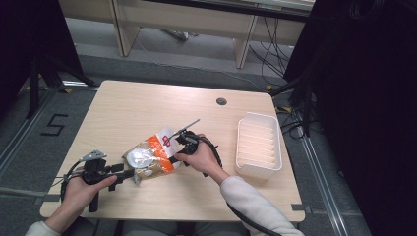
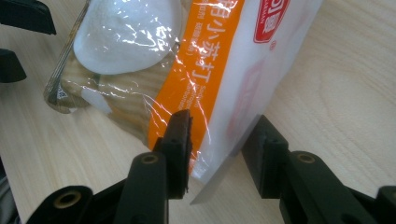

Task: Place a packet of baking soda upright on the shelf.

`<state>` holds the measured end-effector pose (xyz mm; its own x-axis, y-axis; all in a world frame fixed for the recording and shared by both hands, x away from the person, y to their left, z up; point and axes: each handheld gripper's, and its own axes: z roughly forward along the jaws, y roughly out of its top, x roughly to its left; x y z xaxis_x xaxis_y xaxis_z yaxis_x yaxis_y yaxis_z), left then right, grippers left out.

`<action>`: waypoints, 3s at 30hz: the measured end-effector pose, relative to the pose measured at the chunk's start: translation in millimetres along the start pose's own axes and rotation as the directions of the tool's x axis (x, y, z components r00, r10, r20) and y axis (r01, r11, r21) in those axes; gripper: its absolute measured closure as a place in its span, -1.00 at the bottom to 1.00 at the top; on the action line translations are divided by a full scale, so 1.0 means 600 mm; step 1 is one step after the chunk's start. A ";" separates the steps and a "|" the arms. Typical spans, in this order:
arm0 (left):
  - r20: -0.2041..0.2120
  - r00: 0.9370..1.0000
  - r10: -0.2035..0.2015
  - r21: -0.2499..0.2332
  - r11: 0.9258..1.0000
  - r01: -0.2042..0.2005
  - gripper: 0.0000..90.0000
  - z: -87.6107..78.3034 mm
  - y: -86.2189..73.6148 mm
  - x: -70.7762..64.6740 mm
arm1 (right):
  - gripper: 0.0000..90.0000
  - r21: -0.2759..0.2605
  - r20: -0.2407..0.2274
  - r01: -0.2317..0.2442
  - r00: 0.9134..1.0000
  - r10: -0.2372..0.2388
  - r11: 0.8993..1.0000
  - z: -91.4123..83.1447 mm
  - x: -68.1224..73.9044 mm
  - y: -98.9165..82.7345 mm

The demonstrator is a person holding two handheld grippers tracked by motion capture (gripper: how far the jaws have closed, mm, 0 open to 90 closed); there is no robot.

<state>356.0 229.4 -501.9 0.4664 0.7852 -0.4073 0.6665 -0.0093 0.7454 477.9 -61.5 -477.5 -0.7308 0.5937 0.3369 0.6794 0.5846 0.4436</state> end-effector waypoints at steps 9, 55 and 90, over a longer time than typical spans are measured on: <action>-0.004 1.000 0.001 0.001 1.000 -0.001 -0.12 -0.001 0.000 -0.001 | 0.76 0.033 0.026 0.022 0.999 -0.023 0.999 0.015 0.001 0.006; -0.007 1.000 0.001 -0.008 1.000 -0.001 -0.12 -0.002 0.001 0.000 | 1.00 0.204 0.032 0.327 0.940 -0.340 0.923 -0.123 0.041 0.069; 0.003 1.000 0.017 0.001 1.000 -0.017 -0.12 0.000 0.000 0.000 | 1.00 0.372 -0.039 0.594 0.777 -0.628 0.713 -0.222 0.076 0.069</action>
<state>356.1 229.5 -501.9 0.4792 0.7833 -0.3961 0.6590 -0.0231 0.7518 463.9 -84.1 -333.5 -0.9972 0.0730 0.0154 0.0746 0.9754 0.2072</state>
